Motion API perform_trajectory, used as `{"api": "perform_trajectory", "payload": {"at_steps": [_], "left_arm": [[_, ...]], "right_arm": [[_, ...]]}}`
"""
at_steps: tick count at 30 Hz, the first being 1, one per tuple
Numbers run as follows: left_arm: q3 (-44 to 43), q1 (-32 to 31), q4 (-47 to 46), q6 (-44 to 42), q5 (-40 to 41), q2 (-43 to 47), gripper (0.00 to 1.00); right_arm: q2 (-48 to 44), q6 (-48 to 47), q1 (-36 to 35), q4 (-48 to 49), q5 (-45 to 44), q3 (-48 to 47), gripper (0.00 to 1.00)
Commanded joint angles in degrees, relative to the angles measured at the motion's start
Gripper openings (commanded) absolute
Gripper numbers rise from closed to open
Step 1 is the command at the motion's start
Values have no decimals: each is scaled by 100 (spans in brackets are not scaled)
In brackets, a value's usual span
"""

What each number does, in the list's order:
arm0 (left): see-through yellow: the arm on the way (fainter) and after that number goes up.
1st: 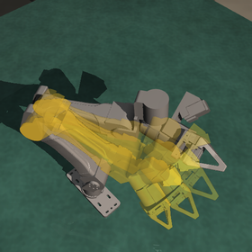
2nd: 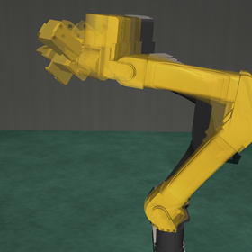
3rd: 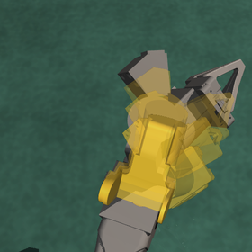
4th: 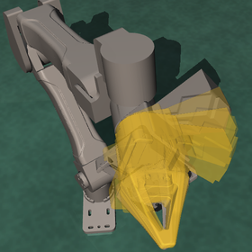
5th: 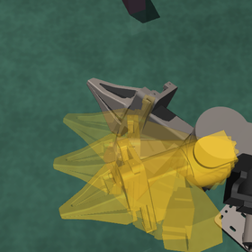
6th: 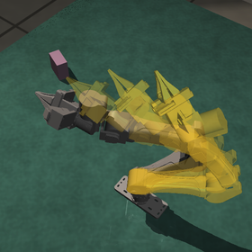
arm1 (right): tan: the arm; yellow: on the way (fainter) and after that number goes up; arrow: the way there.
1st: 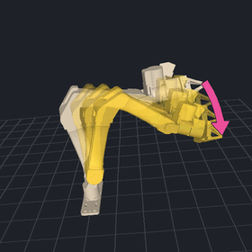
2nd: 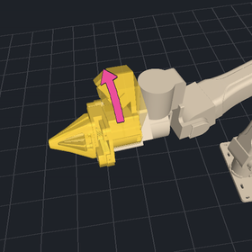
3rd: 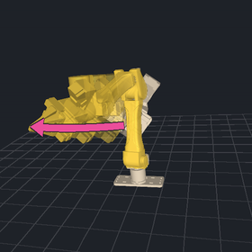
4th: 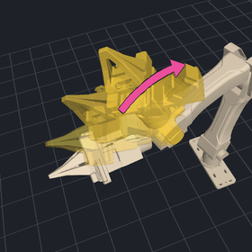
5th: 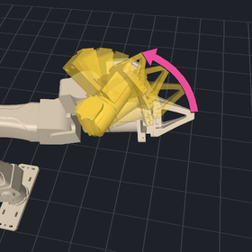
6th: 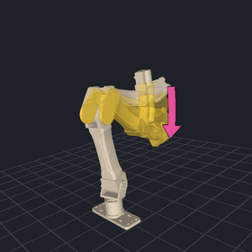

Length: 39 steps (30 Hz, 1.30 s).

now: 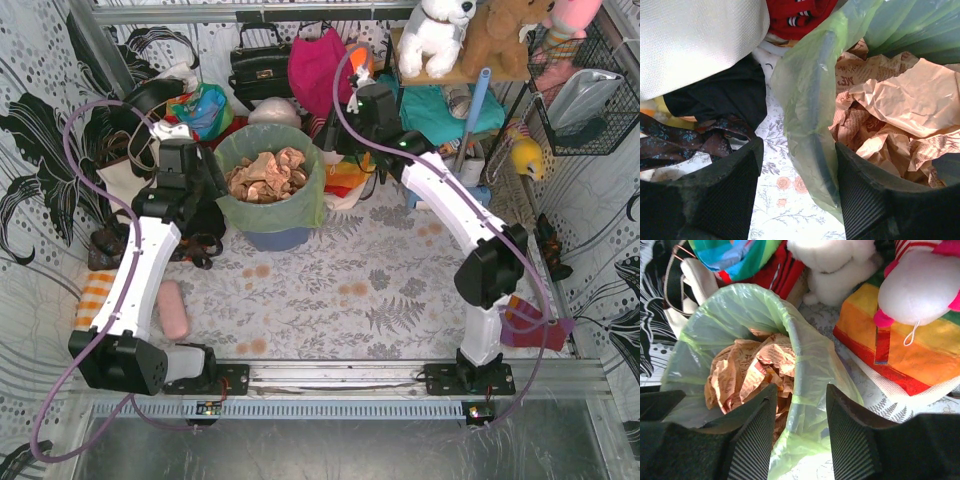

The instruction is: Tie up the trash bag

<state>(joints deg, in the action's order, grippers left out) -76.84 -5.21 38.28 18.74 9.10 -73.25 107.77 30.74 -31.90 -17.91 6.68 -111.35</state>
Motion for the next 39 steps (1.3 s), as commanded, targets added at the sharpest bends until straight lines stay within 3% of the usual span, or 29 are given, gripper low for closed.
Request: {"api": "perform_trajectory", "payload": {"at_steps": [1,8,13,17,21,24,27,32,37,39], "left_arm": [[-259,-24,4,13,-1,106,63],[-668,-21,48,-144,52,-205,60],[-832,-24,31,-225,99,-375,57],[-946,-24,100,-273,106,-581,42],[-907,-24,89,-320,202,-610,40],[-877,-24,66,-365,205,-630,28],[-870,-24,37,-371,135,-670,23],[-876,-24,70,-388,47,-723,0],[-1051,-31,317,-507,-160,-734,0],[-1122,-43,482,-512,-354,-684,0]], "right_arm": [[423,170,-113,-683,-149,-679,42],[1113,15,-154,-1378,-76,-1710,26],[1412,-39,-172,-1621,54,-2092,28],[1550,-91,-203,-1821,16,-2318,32],[1697,-180,-242,-2123,-70,-2617,33],[1731,-211,-266,-2185,-39,-2633,33],[1748,-223,-296,-2238,-27,-2635,31],[1727,-272,-322,-2321,-83,-2648,20],[1589,-270,-333,-2370,-136,-2662,0],[1485,-251,-343,-2441,-185,-2655,0]]}}
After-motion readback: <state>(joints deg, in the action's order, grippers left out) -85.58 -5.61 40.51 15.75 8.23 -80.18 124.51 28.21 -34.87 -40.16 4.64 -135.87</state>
